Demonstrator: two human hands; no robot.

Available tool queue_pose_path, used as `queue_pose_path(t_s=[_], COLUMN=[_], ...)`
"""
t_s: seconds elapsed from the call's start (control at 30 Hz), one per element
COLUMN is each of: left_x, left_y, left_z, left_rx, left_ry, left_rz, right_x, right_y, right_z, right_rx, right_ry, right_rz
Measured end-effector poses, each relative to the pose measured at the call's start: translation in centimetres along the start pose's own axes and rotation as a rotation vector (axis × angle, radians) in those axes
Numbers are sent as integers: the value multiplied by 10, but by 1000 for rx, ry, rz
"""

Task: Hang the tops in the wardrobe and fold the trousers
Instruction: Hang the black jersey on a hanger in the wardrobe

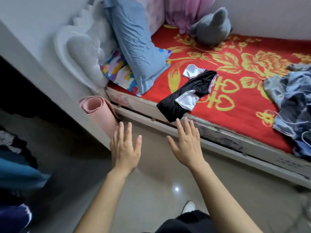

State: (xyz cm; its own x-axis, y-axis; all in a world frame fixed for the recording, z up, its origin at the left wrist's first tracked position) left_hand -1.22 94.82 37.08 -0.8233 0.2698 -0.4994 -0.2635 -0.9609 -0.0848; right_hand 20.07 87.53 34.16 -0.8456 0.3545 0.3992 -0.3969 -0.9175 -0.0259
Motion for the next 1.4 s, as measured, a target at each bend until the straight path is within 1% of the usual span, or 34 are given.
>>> queue_pose_path(t_s=[0.13,0.23,0.33,0.5,0.63,0.73,0.83,1.0,1.1,1.17,1.27,1.4], left_x=[-95,-146,-176,-189,-180,-175,-182,-205,-215,-221,-226,-224], left_y=[-38,-57,-85,-144,-208,-269,-335,-434,-474,-493,-509,-516], left_z=[-71,-110,-142,-189,-242,-296,-349,-425,-477,-517,-578,-647], left_rx=[120,187,242,296,360,460,572,664,702,724,745,711], left_ry=[-10,4,6,-56,-75,-71,-82,-164,-194,-220,-255,-372], left_rz=[-107,-169,-203,-246,-201,-149,-141,-242,-293,-331,-390,-439], right_x=[-101,-149,-186,-228,-260,-292,-321,-357,-388,-411,-445,-489], right_y=[-22,-33,-53,-102,-152,-203,-264,-384,-438,-467,-499,-524], right_z=[35,48,49,35,10,-9,-25,-71,-107,-132,-170,-208], right_rx=[-23,-29,-6,31,96,142,194,242,277,295,334,329], right_ry=[-44,-62,-78,-111,-102,-84,-105,-202,-232,-239,-211,-212], right_rz=[-171,-219,-267,-313,-358,-407,-497,-565,-612,-624,-585,-548])
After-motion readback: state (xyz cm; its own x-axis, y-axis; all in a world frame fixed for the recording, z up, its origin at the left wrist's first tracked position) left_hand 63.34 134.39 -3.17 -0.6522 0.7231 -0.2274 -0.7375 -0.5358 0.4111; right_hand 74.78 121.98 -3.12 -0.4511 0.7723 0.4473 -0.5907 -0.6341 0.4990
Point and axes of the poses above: each hand's wrist, its own y-axis away from the middle knuckle, its own z-axis out of the back of the hand, x = y × z, the point moved 5 cm from there along -y, towards the middle knuckle, and after that the axes turned 2 degrees about y, right-handed, at the moved point
